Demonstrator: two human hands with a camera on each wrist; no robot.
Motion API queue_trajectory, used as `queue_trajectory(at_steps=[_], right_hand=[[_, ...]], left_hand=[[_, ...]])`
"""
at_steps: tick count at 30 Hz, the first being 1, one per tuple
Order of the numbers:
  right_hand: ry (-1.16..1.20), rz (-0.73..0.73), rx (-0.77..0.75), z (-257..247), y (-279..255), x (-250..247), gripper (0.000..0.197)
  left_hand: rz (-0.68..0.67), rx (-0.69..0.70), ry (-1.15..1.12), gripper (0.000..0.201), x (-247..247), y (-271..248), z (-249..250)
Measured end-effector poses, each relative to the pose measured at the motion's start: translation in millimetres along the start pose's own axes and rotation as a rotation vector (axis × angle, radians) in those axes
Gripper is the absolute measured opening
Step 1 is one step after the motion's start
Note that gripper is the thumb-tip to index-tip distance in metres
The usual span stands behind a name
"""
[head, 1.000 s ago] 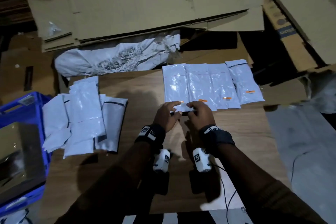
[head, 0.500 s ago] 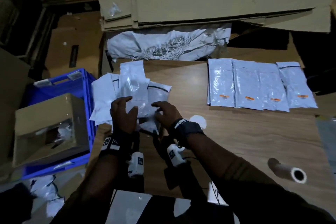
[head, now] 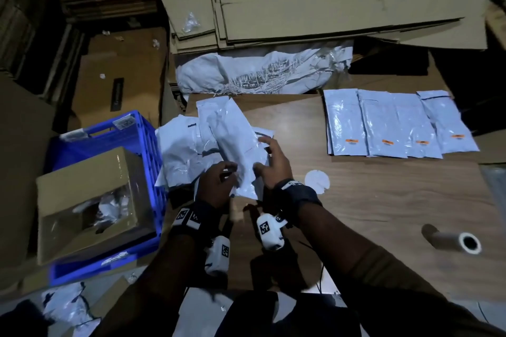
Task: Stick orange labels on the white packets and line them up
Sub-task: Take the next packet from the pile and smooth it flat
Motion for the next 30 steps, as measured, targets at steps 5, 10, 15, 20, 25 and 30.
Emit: queue_trajectory(at_steps=[5, 10, 15, 20, 25, 30], right_hand=[[-0.042, 0.190, -0.168, 10.1, -31.3, -73.8, 0.047], [-0.242, 0.346, -0.236, 67.8, -74.1, -151.9, 0.021], [-0.412, 0.364, -0.200, 131.1, -125.9, -199.1, 0.022], [-0.471, 0.329, -0.081, 180.2, -171.3, -213.6, 0.026], [-0.502, 0.315, 0.003, 211.3, -195.7, -229.4, 0.046], [-0.550, 0.251, 0.046, 222.6, -215.0, -238.3, 0.049]], left_hand=[[-0.082, 0.076, -0.091, 0.013, 27.7, -9.0, 13.7], [-0.130, 0.102, -0.129, 0.014, 58.4, -20.3, 23.4], [-0.209, 0.142, -0.043, 0.045, 97.1, -44.6, 19.6], [-0.243, 0.156, -0.014, 0.050, 135.1, -75.2, 17.4], [-0.263, 0.182, 0.030, 0.033, 164.0, -100.1, 43.4], [-0.351, 0.244, 0.089, 0.006, 204.0, -123.6, 41.5]])
Point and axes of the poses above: each hand's wrist, its own y-axis towards the middle knuckle, its own x-axis out of the palm, z = x × y, the point moved 6 cm from there along y, towards the middle knuckle, and after that the axes turned 5 degrees about -y, right-handed, at the moved point
